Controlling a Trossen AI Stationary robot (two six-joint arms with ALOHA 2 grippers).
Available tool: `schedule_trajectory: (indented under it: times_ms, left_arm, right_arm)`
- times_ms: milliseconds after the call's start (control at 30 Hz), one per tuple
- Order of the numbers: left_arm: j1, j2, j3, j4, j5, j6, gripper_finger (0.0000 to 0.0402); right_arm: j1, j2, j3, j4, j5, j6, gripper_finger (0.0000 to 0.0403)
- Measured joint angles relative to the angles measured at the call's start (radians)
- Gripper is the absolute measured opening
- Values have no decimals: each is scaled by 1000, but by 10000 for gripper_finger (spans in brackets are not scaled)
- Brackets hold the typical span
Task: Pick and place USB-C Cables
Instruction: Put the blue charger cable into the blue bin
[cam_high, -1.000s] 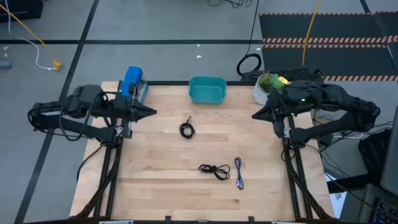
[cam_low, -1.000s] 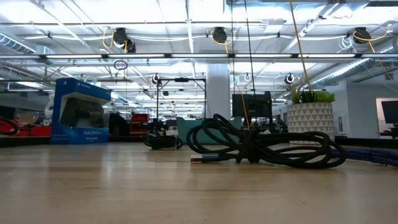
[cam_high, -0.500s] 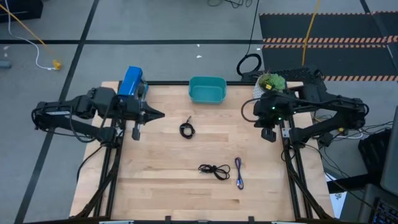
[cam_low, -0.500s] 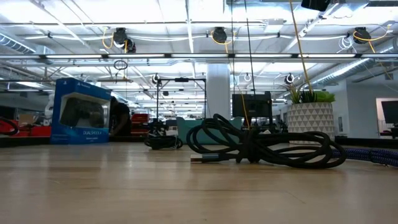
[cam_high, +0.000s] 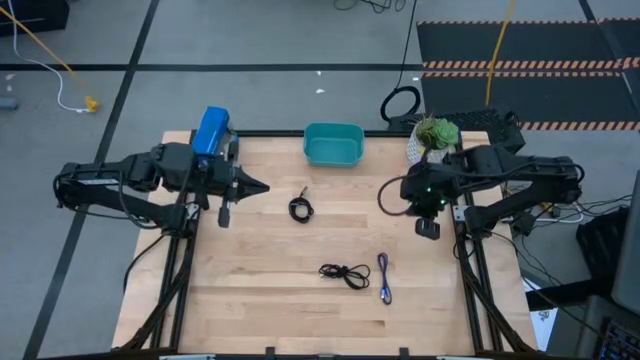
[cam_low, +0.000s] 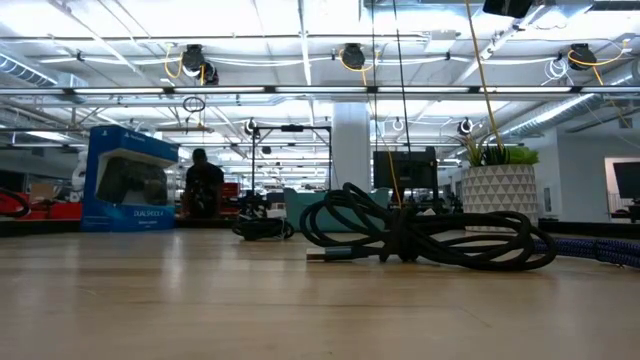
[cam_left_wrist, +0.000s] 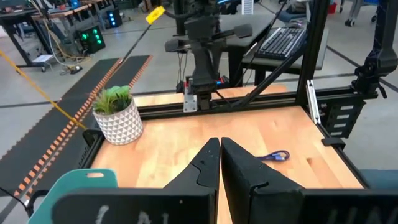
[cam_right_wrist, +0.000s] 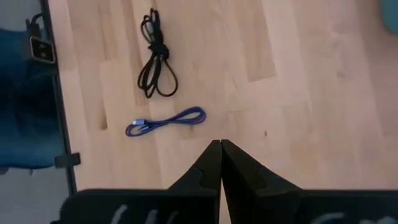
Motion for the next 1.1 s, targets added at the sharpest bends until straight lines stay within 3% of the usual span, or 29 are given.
schedule_trajectory:
  times_ms: [233, 400, 733, 1100]
  left_arm:
    - [0, 7, 0, -1, 0, -2, 19]
    - [-8, 18, 0, -3, 0, -9, 19]
    - [-46, 67, 0, 2, 0, -19, 19]
    - [-90, 169, 0, 24, 1, -26, 19]
  right_arm:
    - [80, 66, 0, 23, -1, -22, 0]
    - [128, 132, -1, 47, -82, -122, 0]
    - [226, 264, -1, 114, -74, -278, 0]
    - [318, 358, -1, 149, -16, -659, 0]
